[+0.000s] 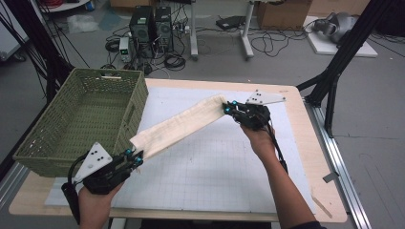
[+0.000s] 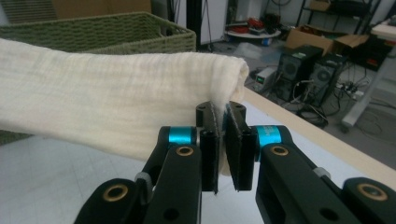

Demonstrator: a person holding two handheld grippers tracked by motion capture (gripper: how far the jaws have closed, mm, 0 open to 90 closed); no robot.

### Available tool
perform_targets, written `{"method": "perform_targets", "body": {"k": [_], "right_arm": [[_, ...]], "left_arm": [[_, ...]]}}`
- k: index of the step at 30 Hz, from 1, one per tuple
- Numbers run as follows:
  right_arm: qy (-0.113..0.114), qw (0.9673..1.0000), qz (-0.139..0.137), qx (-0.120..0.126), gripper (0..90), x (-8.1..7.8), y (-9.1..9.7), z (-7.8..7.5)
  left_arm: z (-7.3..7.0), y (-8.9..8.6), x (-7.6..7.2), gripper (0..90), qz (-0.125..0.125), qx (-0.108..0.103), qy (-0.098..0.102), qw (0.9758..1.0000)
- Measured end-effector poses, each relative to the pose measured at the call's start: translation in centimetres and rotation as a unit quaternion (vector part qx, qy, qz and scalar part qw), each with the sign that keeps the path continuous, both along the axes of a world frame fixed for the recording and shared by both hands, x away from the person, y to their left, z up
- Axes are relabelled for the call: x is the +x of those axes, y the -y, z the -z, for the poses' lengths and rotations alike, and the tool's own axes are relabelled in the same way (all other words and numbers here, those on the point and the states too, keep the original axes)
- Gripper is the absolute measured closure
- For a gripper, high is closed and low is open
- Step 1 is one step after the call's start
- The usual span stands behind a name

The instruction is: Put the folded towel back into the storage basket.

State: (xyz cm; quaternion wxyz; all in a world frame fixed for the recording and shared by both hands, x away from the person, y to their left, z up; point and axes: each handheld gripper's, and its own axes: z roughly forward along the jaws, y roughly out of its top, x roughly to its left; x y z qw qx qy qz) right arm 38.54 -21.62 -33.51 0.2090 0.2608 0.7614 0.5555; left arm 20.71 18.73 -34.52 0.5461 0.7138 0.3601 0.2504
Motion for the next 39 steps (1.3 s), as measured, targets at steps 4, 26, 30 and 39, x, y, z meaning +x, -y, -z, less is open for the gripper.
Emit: {"method": "perform_targets", "body": {"k": [4,26,30,39], "right_arm": [[0.002,0.9999,-0.011,0.006,84.2,0.5,-1.2,-0.1],[0.002,0.998,-0.063,0.01,84.2,4.9,-8.7,-2.3],[0.001,0.9975,-0.071,0.004,84.2,5.4,-10.1,-2.6],[0.001,0.9958,-0.092,-0.008,84.2,6.7,-13.3,-3.2]], "left_arm": [[-0.3,-1.3,-0.2,82.3,-0.015,-0.003,0.004,0.9999],[-0.9,-5.5,-1.2,82.4,-0.078,-0.012,0.036,0.9962],[-1.0,-6.3,-1.6,82.4,-0.088,-0.01,0.045,0.9951],[-1.1,-7.8,-2.2,82.4,-0.105,-0.006,0.052,0.9931]]}}
